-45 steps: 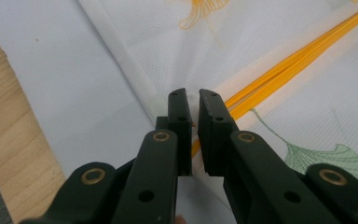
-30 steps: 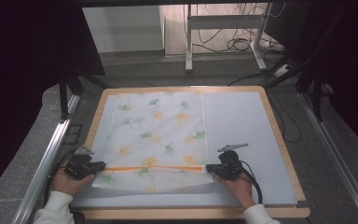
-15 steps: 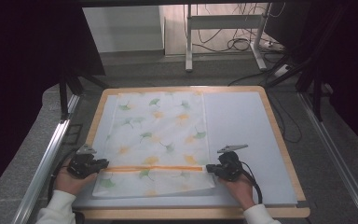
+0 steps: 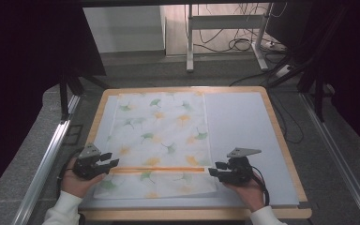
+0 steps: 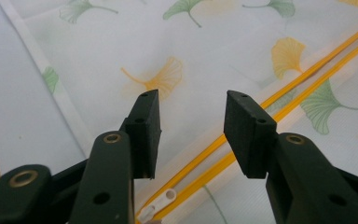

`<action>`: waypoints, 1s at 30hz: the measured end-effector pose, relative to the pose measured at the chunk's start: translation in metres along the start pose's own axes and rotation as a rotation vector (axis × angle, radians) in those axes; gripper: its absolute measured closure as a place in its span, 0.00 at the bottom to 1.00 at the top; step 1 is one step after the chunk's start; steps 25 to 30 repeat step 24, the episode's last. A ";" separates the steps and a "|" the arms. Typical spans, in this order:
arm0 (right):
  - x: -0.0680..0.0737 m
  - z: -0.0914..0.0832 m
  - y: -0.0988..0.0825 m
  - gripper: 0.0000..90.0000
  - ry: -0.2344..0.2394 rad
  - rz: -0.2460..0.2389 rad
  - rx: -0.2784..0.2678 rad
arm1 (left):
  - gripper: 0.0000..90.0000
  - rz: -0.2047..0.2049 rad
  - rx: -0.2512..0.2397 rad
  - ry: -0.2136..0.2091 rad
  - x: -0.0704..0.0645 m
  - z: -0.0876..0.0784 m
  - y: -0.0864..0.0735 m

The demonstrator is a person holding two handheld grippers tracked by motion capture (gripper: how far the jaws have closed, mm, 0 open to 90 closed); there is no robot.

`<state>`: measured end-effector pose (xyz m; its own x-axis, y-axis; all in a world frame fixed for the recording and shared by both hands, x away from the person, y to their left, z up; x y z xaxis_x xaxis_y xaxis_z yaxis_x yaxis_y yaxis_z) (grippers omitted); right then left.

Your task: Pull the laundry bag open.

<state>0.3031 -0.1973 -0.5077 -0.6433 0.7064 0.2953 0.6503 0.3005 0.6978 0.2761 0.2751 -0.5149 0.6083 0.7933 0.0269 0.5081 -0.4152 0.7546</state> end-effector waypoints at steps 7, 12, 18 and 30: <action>-0.023 -0.020 -0.003 0.42 -0.026 0.028 -0.071 | 0.59 0.023 -0.016 -0.022 -0.004 0.020 0.018; -0.037 -0.026 -0.006 0.37 -0.055 0.051 -0.091 | 0.57 0.051 0.003 -0.020 -0.009 0.030 0.025; -0.041 -0.028 -0.006 0.34 -0.071 0.023 -0.105 | 0.56 0.035 -0.007 -0.022 -0.006 0.025 0.021; -0.037 -0.024 -0.006 0.33 -0.077 0.006 -0.087 | 0.53 0.037 -0.009 -0.023 -0.007 0.024 0.020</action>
Point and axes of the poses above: each handheld gripper's, and its own axes: z roughly forward along the jaws, y roughly out of its top, x roughly to its left, the point moved 1 cm from there along z, roughly forward along the jaws, and after that the axes turned 6 degrees about z, right-handed, at the moved point
